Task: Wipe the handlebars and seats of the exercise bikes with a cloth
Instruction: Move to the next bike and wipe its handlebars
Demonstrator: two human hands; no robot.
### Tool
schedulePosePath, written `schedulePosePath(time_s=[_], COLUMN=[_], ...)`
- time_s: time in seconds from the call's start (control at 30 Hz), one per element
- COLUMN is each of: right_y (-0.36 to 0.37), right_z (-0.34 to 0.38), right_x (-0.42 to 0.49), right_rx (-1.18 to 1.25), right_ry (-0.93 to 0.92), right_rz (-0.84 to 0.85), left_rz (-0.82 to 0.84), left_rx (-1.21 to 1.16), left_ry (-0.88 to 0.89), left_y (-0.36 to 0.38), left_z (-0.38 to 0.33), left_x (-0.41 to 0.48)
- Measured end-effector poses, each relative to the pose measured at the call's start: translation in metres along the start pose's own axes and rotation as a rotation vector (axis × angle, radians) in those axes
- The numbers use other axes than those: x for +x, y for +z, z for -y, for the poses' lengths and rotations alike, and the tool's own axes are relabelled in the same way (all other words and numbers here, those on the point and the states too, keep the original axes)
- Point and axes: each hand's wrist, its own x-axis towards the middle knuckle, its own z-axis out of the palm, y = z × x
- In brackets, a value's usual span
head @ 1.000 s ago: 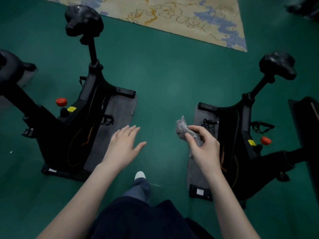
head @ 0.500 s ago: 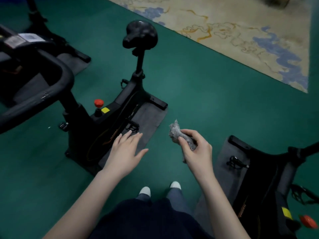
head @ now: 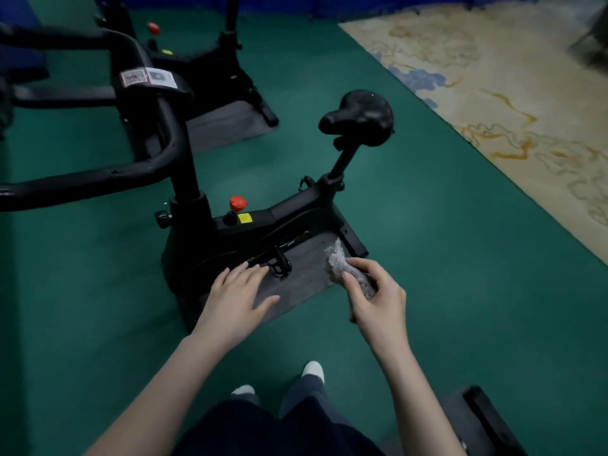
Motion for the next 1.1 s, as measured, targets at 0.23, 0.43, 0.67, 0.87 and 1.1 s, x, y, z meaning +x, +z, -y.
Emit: schedulePosePath(time_s=[0.23,0.43,0.67,0.87,1.1], right_y=[-0.036,-0.027,-0.005,0.014,0.064], right_z=[-0.016,-0.011,-0.004,0.010,0.042], right_x=[0.047,0.076,0.110,0.145,0.186], right_rx=[0.014,0.023,0.005,-0.012,0.009], right_ry=[-0.031,-0.099,-0.167,-0.234,-0.303], right_rz=[0.128,0.259,0.330,0.352,0.406], left_rz=[-0.107,-0.138,-0.147,-0.178,-0.223], left_rx=[-0.021,-0.045,-0.061,-0.103,-0.159], left_ry=[-0.151,-0.269,-0.357,-0.394,-0.440], left_y=[0.005,0.002,-0.002,-0.012,-0.024], left_z=[-0.041,-0.044,-0.031,-0.016,0.014], left_x=[0.010,0.007,0.023,0.050,0.073])
